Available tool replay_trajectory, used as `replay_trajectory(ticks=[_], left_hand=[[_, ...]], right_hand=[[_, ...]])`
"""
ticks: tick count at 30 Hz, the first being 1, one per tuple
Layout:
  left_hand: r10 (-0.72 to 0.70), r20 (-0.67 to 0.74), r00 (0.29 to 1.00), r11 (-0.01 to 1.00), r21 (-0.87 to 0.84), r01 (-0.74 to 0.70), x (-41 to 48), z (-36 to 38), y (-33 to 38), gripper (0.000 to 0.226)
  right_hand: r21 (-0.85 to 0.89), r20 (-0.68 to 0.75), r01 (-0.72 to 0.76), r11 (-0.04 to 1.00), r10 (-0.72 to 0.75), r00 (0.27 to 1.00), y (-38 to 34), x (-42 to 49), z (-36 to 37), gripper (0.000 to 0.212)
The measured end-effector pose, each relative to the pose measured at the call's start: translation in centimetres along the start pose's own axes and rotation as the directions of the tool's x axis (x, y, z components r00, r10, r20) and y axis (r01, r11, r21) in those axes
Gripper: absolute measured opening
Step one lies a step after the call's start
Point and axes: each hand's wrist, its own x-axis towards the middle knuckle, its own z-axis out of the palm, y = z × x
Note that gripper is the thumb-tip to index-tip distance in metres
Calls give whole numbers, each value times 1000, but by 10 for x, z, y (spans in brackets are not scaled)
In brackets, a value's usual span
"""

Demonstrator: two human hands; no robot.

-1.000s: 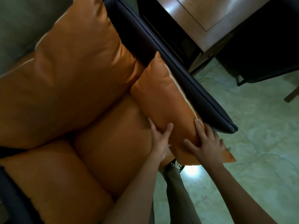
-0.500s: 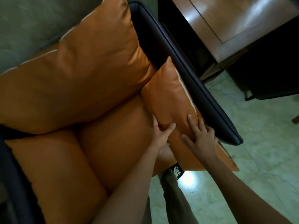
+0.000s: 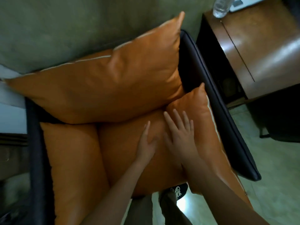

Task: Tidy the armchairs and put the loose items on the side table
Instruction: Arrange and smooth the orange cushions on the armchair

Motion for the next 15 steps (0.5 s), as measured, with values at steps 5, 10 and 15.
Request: replay_trajectory(ticks=[5, 10, 15], left_hand=[[258, -163, 952, 901, 395, -177, 32, -119, 30, 60], [369, -228, 901, 823, 531, -202, 67, -228, 51, 64], [356, -117, 927, 722, 664, -193, 111, -290, 71, 58]], right_hand=[[-71, -5, 158, 985, -159, 987, -77, 82, -3, 67], [-159, 36, 265, 951, -263, 964, -144, 156, 4, 65], [-180, 50, 291, 940, -287, 957, -193, 229, 17, 63]])
